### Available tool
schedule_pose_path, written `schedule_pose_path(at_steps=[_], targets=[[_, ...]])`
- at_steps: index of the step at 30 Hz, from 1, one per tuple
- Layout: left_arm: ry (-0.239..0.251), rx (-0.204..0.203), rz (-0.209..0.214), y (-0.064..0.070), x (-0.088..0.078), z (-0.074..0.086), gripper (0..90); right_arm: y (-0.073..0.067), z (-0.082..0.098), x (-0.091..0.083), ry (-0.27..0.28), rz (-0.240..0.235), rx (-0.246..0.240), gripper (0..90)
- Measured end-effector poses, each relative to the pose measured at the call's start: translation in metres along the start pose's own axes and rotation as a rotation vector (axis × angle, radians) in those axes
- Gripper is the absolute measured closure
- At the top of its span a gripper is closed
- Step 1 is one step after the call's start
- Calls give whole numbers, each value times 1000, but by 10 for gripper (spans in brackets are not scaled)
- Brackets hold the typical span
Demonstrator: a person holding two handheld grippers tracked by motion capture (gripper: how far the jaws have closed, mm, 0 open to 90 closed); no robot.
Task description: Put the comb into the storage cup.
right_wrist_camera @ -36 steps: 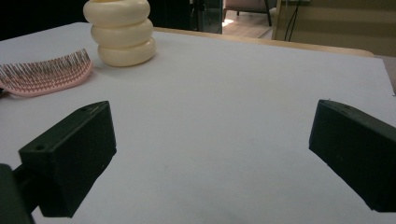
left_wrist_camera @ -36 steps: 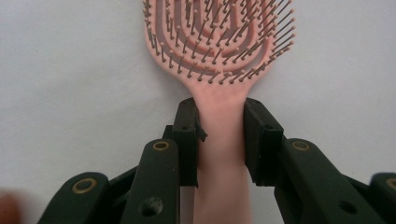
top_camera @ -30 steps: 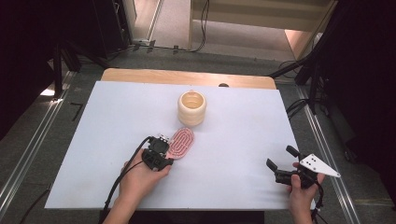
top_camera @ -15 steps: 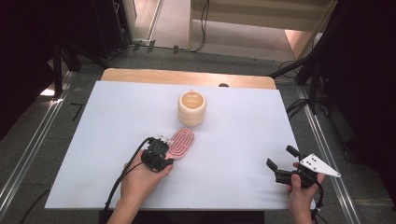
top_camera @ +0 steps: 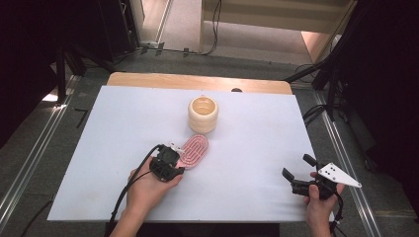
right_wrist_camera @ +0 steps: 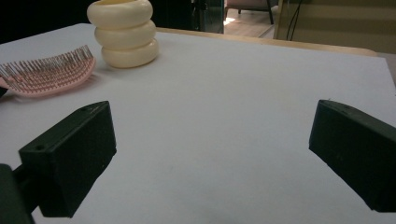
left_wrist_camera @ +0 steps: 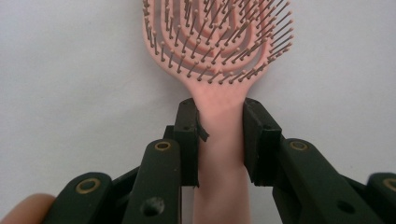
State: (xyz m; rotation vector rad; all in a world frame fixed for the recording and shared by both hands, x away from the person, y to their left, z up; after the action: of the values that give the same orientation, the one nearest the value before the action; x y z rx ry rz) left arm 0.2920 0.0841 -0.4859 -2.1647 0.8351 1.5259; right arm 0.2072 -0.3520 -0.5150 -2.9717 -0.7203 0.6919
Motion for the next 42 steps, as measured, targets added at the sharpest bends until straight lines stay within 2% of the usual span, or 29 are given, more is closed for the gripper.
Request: schedule_pose_path(at_steps=[1,5,6,8,9,14,15,17,18,20,21,30,31,32,33,37,38,41,42], targets=[[6,3,13,0,-1,0,711,-1,0,0,2,-4,1,0],[42,19,18,2,-5,2,711,-8,-3,1,6,-31,7,0],[51,29,12,2,-6,2,712,-15,-7,3,7,-52,10,0],[54,37,19,3,-8,2,712,-20,-11,4,7,-81,9,0],[62,40,16,3,-8,2,712,-20,-11,4,7,-81,9,0],[84,51,39,5,-9,2,712,-41,-25,14,12,-194,43,0],[97,55,33,6,-10,2,712,-45,-28,16,10,-213,45,0],[101,63,47,7,-10,2,712,-53,-33,20,3,-246,48,0],[123,65,39,8,-11,2,712,-53,-33,20,3,-246,48,0],[141,63,53,9,-11,2,712,-61,-37,24,-1,-272,50,0],[153,72,46,10,-11,2,712,-68,-42,29,-7,-301,70,0],[188,72,80,12,-12,0,711,-86,-58,49,-17,-334,96,0],[201,72,75,12,-13,0,711,-89,-60,55,-21,-344,118,0],[204,71,81,12,-13,0,711,-89,-60,55,-21,-344,118,0],[204,69,87,12,-14,-1,711,-92,-62,61,-24,-352,145,0],[219,68,82,13,-15,-1,711,-96,-64,71,-27,-364,180,0],[225,67,84,14,-15,-2,711,-99,-66,77,-30,-378,209,0],[248,64,84,15,-16,-2,711,-101,-67,82,-30,-384,228,0],[241,65,92,15,-17,-3,711,-102,-68,85,-33,-393,242,0]])
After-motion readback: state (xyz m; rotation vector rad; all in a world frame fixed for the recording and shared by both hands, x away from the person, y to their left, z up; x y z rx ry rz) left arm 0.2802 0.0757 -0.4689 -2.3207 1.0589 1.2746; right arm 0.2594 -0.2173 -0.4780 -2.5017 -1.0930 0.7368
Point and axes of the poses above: each handheld gripper's, and its own axes: x roughly forward along the jaws, z roughly out of its underside, y roughly to its right, the point moved 1 cm from there along x, roughly forward along the jaws, and after that the axes turned 7 degrees about -y, right-handed, at the moved point
